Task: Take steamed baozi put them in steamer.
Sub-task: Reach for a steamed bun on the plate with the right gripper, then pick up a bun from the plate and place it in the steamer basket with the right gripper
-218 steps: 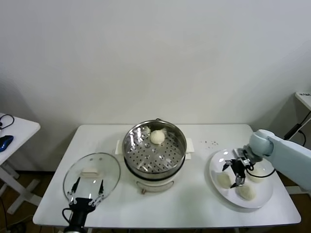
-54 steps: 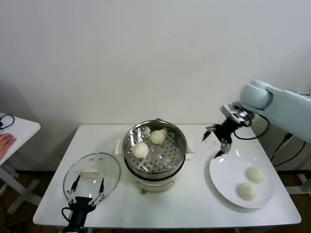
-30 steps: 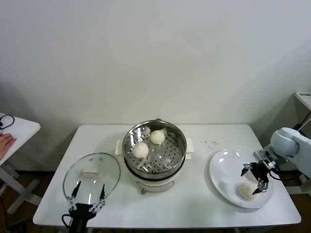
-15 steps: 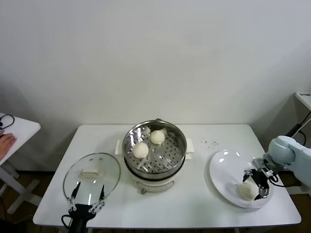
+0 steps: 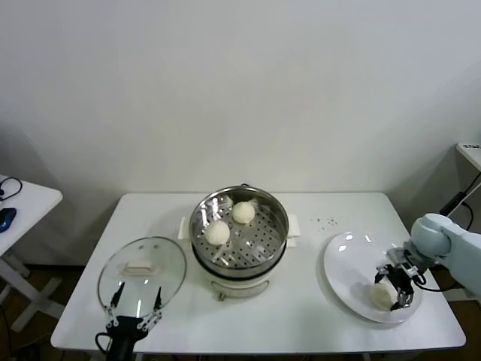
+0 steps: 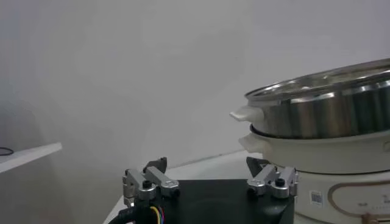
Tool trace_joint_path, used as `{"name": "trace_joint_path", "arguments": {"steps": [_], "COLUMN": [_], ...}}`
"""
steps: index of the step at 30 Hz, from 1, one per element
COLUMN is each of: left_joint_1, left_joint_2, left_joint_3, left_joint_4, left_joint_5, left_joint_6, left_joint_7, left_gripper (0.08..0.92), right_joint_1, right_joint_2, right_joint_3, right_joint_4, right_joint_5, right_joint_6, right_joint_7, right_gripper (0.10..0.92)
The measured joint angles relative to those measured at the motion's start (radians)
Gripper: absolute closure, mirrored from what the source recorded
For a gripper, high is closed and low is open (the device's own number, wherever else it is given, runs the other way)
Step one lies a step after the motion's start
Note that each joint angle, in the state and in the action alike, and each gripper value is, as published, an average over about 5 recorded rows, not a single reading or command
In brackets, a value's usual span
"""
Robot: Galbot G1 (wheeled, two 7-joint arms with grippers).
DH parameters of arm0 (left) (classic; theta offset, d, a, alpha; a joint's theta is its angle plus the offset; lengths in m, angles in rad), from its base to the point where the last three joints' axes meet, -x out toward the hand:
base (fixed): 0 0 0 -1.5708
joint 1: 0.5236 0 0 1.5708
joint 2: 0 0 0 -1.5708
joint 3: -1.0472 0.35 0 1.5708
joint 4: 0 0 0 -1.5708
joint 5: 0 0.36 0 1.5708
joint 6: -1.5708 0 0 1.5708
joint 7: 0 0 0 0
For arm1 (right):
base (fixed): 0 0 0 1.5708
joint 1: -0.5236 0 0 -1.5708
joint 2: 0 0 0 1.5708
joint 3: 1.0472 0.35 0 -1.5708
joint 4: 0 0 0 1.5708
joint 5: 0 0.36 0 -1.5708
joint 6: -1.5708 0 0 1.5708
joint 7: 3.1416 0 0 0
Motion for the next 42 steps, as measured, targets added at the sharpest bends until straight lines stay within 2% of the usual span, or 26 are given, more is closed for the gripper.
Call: {"name": "trace_joint_path", "arguments": {"steps": [19, 33, 42], "left_joint_1": [0.0, 0.005, 0.013], "left_joint_2": [0.0, -0.007, -0.008], "left_joint_3": [0.0, 0.004, 0.002], "left_joint_4": [-0.001, -0.008, -0.009], "left_joint_5": [0.003, 0.018, 0.017], "left_joint_6": [0.003, 0.007, 0.007], "left_joint_7": [-0.002, -0.002, -0.002], "left_gripper": [0.177, 0.177, 0.177], "right_joint_1": [0.082, 0.53, 0.766], "right_joint_2": [-0.015, 0.038, 0.161], "right_joint_3": [-0.029, -0.243, -0.338], "right_joint_4": [0.033, 0.202, 0.324], "right_joint_5": [0.052, 0.143, 0.084], "right_joint_6": [0.022, 0.132, 0.235], "right_joint_7": [-0.017, -0.083, -0.097], "right_gripper": [0.313, 0.304, 0.304]}}
